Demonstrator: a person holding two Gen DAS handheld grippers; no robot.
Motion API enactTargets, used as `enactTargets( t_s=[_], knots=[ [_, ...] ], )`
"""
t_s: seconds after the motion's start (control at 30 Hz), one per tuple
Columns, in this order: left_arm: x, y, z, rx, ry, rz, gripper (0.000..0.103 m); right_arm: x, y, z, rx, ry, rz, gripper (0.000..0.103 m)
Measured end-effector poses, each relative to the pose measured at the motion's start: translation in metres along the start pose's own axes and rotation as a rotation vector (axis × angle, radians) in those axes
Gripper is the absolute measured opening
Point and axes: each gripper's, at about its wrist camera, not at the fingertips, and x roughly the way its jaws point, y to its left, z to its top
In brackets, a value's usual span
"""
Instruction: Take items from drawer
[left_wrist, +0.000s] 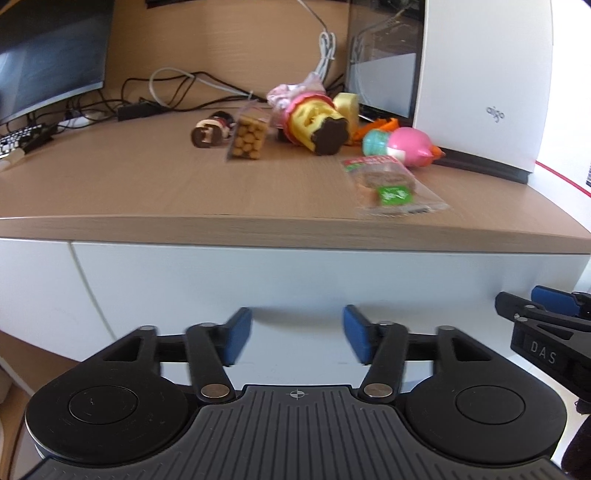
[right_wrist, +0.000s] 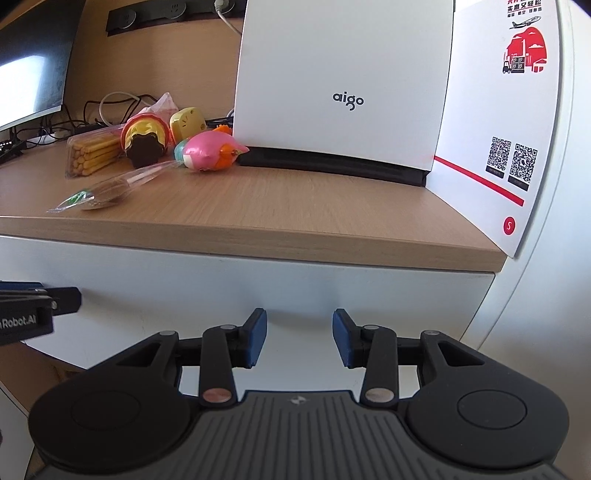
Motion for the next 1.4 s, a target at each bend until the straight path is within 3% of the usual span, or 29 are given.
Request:
enactTargets(
  t_s=[0.07, 0.27, 0.4, 0.53, 0.77, 1.0, 1.17, 1.3, 1.4],
  knots=[
    [0.003, -0.006, -0.001, 0.024, 0.003, -0.012, 0.080, 0.001, -0.001, -0.001, 0.003, 0.013, 0.002, 0.039],
    [-0.003, -0.010, -0.004, 0.045, 0.033, -0.052, 0.076, -0.002, 0.000, -0.011, -0.013, 0.084, 0.052, 0.039],
    [-0.034, -0.005, -0.006, 0.035, 0.072, -0.024, 0.076, -0.024, -0.002, -0.012, 0.041, 0.119, 0.065, 0.039],
    [-0.092, 0.001, -0.006, 0.032, 0.094, 0.005, 0.076, -0.072, -0.007, -0.002, 0.121, 0.133, 0.096, 0.039],
    [-0.203, 0.010, -0.019, 0.025, 0.070, 0.048, 0.076, -0.189, 0.000, 0.006, 0.079, 0.052, 0.105, 0.046],
    [-0.248, 0.015, -0.039, 0.001, 0.081, 0.077, 0.076, -0.248, 0.004, -0.014, 0.065, 0.020, 0.139, 0.048],
    [-0.264, 0.011, -0.043, 0.009, 0.070, 0.066, 0.076, -0.247, -0.005, -0.022, 0.081, 0.140, 0.146, 0.066],
    [-0.271, 0.004, -0.043, 0.026, 0.052, 0.067, 0.076, -0.249, -0.007, -0.031, 0.064, 0.132, 0.116, 0.070],
    [-0.272, 0.000, -0.043, 0.033, 0.050, 0.063, 0.076, -0.258, -0.010, -0.033, 0.086, 0.096, 0.126, 0.079]
  ],
)
